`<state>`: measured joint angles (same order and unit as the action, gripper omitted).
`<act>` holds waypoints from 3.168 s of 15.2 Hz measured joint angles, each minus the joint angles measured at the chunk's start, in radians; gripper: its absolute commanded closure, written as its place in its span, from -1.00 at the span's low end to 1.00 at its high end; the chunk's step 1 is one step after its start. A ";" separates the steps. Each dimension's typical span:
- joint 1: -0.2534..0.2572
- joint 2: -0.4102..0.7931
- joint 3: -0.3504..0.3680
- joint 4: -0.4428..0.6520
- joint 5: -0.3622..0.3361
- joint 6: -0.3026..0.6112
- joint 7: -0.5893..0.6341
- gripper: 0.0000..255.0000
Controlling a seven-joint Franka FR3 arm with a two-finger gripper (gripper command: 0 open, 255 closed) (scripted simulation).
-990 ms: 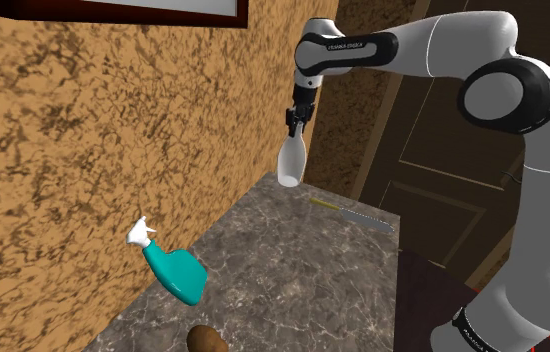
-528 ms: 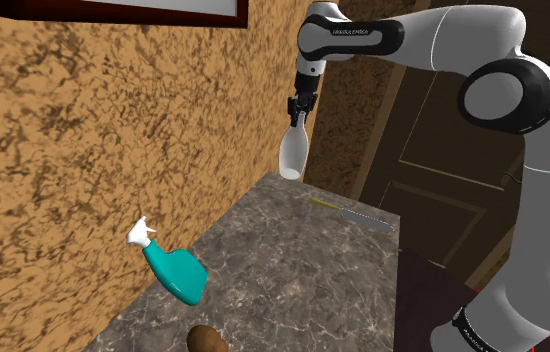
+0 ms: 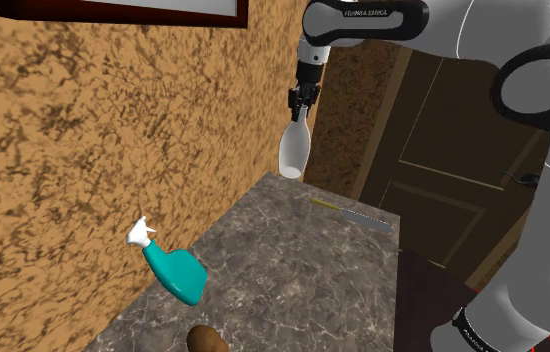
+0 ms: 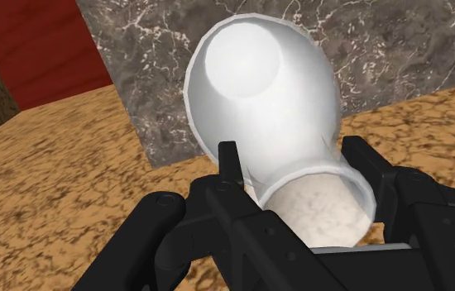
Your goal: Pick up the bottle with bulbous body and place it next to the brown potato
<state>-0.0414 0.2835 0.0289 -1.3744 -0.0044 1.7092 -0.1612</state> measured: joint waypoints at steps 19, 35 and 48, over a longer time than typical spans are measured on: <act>0.168 -0.403 0.149 -0.288 0.013 -0.113 0.316 1.00; 0.303 -0.496 0.353 -0.188 0.055 -0.300 0.660 1.00; 0.353 -0.509 0.434 -0.227 0.071 -0.271 0.790 1.00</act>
<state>0.3114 -0.2253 0.4626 -1.6016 0.0661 1.4384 0.6286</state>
